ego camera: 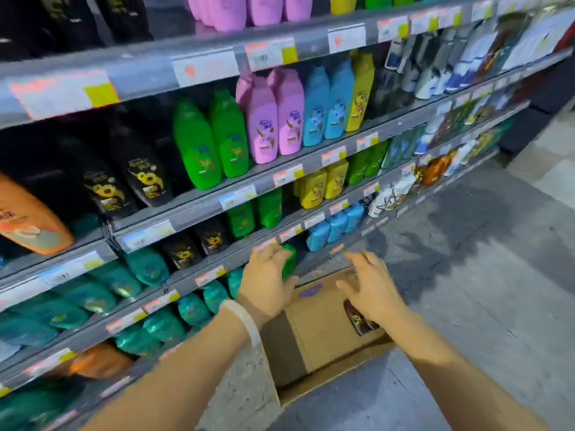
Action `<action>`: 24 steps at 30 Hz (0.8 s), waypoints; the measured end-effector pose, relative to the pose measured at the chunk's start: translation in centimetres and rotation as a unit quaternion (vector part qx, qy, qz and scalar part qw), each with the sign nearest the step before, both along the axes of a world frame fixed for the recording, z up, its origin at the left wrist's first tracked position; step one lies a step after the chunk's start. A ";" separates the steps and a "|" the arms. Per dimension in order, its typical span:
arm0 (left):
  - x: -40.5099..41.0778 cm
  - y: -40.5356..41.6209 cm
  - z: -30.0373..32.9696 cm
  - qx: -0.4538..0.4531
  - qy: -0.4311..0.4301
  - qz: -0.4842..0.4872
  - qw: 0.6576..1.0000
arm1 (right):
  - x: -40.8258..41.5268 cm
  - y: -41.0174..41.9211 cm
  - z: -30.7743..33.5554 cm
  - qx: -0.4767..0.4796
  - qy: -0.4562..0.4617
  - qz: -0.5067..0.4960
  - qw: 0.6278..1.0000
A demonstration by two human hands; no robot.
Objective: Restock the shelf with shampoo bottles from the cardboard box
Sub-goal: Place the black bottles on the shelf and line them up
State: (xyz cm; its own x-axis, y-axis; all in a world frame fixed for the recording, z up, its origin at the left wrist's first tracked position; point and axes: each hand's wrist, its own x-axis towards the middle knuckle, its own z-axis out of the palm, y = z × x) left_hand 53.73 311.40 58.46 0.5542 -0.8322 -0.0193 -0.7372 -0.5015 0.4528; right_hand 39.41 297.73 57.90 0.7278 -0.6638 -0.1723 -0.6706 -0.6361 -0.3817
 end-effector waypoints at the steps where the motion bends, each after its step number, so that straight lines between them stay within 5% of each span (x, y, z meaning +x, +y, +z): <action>1: -1.3 -1.2 -1.2 0.014 0.022 0.008 1.000 | -1.8 -1.8 -0.8 0.008 0.019 -0.020 1.000; 12: -5.8 -12.6 -12.2 0.147 0.212 0.059 0.964 | -7.8 -15.2 -9.9 0.106 0.140 -0.101 0.979; 24: -6.4 -25.5 -37.3 0.195 0.395 0.208 0.873 | -2.4 -25.5 -38.2 0.206 0.198 -0.105 0.952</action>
State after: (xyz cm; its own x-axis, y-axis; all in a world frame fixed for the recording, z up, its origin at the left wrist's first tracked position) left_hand 47.38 285.87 21.13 0.4924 -0.4068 -0.7694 0.0106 -0.8812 0.4727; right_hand 36.98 272.23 19.72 0.4096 -0.6040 -0.6837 -0.9101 -0.3225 -0.2603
